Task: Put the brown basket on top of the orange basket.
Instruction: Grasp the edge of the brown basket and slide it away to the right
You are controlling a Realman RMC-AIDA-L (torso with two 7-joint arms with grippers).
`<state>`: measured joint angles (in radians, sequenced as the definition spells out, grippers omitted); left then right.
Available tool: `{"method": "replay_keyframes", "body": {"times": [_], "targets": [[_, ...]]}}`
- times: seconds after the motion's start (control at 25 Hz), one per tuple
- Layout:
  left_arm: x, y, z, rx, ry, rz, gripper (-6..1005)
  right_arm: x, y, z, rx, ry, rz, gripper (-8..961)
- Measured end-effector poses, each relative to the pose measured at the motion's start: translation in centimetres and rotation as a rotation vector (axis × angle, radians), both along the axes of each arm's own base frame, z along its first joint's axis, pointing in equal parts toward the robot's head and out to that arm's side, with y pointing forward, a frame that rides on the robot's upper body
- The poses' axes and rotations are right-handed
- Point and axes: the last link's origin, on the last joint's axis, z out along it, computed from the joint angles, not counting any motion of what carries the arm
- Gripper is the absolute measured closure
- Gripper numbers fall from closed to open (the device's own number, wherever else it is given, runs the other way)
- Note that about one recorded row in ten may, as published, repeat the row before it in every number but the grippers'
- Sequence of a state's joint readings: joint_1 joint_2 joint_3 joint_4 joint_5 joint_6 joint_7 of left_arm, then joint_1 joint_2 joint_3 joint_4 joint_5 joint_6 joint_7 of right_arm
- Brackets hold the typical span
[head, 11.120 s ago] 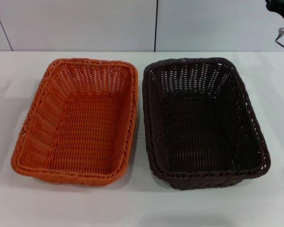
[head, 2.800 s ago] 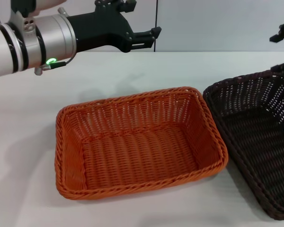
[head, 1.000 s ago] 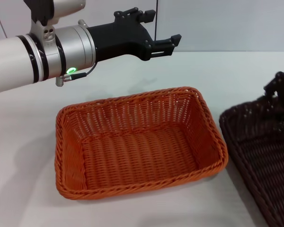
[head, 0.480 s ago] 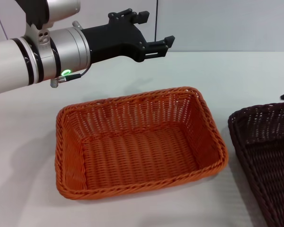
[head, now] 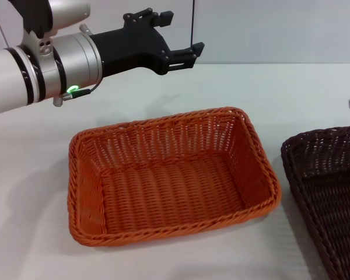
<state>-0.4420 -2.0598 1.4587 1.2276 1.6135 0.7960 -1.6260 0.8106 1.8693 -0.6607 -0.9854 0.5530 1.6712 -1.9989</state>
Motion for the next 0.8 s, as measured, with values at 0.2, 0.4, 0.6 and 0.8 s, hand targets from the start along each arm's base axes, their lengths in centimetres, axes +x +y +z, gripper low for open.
{"method": "replay_keyframes", "body": {"times": [0.2,0.4,0.6,0.8], "targets": [[0.0,0.1,0.0,0.001,0.001,-0.001,152,-1.2,0.9,-0.3,0.071,0.076,-0.017,946],[-0.1,0.3,0.3,0.009,-0.005,0.005,152,-1.8,1.5,-1.1,0.073,0.059,-0.011,932],[-0.2,0.4,0.4,0.011,-0.006,0.01,152,-2.1,1.4,-2.2,0.024,0.027,0.002,765],[-0.2,0.5,0.5,0.016,-0.009,0.014,152,-2.0,1.1,-3.0,-0.038,-0.006,-0.002,539]]}}
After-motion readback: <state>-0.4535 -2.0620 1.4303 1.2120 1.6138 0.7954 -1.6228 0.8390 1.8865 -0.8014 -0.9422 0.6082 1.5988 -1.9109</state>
